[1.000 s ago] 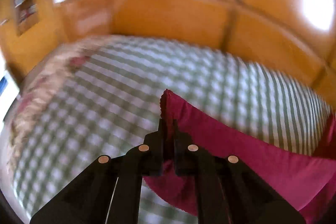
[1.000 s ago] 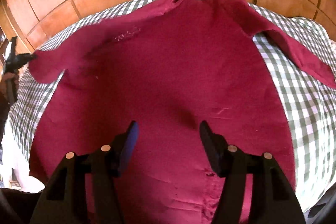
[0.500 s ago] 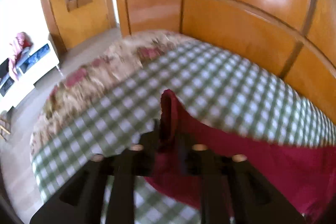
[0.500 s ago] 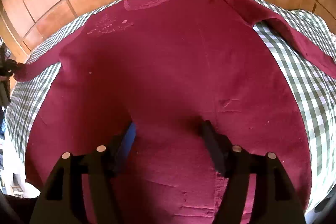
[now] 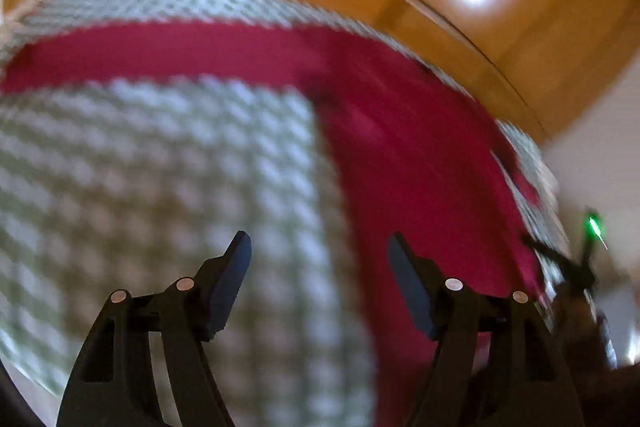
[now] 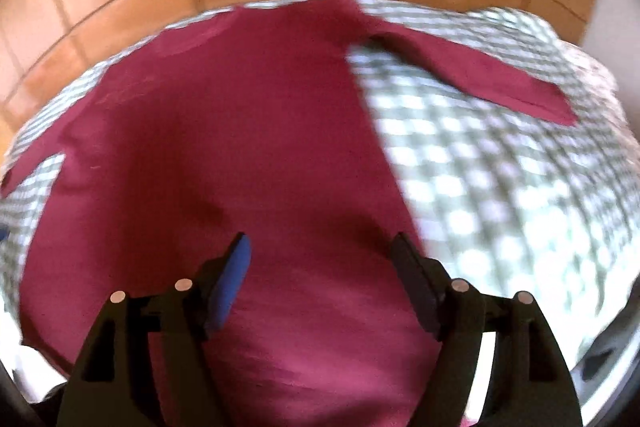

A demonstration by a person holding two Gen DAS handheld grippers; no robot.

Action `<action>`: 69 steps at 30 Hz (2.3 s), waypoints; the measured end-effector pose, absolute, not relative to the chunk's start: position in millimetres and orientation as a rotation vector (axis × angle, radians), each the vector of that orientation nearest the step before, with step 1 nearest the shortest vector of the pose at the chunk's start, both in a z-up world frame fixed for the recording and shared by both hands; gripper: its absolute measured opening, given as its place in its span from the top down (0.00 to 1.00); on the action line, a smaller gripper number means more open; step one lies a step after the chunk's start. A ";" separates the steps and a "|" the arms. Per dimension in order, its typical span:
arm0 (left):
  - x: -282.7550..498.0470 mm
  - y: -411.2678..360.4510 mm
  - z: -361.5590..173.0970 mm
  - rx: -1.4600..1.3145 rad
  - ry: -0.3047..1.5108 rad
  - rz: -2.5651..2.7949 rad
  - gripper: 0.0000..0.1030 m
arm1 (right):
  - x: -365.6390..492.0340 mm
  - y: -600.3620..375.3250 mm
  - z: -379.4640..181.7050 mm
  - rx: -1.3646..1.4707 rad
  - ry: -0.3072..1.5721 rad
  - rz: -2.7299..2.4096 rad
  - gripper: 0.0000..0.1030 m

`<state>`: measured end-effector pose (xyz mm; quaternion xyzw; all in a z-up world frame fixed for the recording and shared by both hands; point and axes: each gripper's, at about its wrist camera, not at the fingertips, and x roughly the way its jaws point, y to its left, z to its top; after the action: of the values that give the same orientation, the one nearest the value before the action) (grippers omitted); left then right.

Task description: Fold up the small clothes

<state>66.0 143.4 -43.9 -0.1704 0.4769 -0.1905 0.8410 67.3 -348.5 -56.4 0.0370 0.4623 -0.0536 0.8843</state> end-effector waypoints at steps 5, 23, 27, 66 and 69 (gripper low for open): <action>36.2 101.2 -67.9 -0.346 1.073 -0.412 0.38 | 37.3 -381.4 -70.9 0.149 1.033 -0.077 0.27; 7.9 112.6 -69.1 -0.292 1.099 -0.305 0.92 | -45.9 -350.7 -52.8 0.038 1.039 0.180 0.93; 6.7 107.9 -45.4 -0.220 1.039 -0.262 0.64 | -48.3 -355.8 -58.9 0.101 1.050 0.153 0.90; 108.9 -19.9 -82.4 -0.067 0.913 -0.267 0.23 | 141.3 -674.6 -36.8 0.514 0.724 -0.708 1.00; 109.4 -20.9 -83.0 -0.056 0.911 -0.269 0.20 | 130.9 -692.7 -58.6 0.636 0.778 -0.686 1.00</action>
<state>109.4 -20.9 -83.0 -0.0270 0.4386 -0.1296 0.8889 130.9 -692.7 -58.6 0.2988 0.3653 -0.3223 0.8206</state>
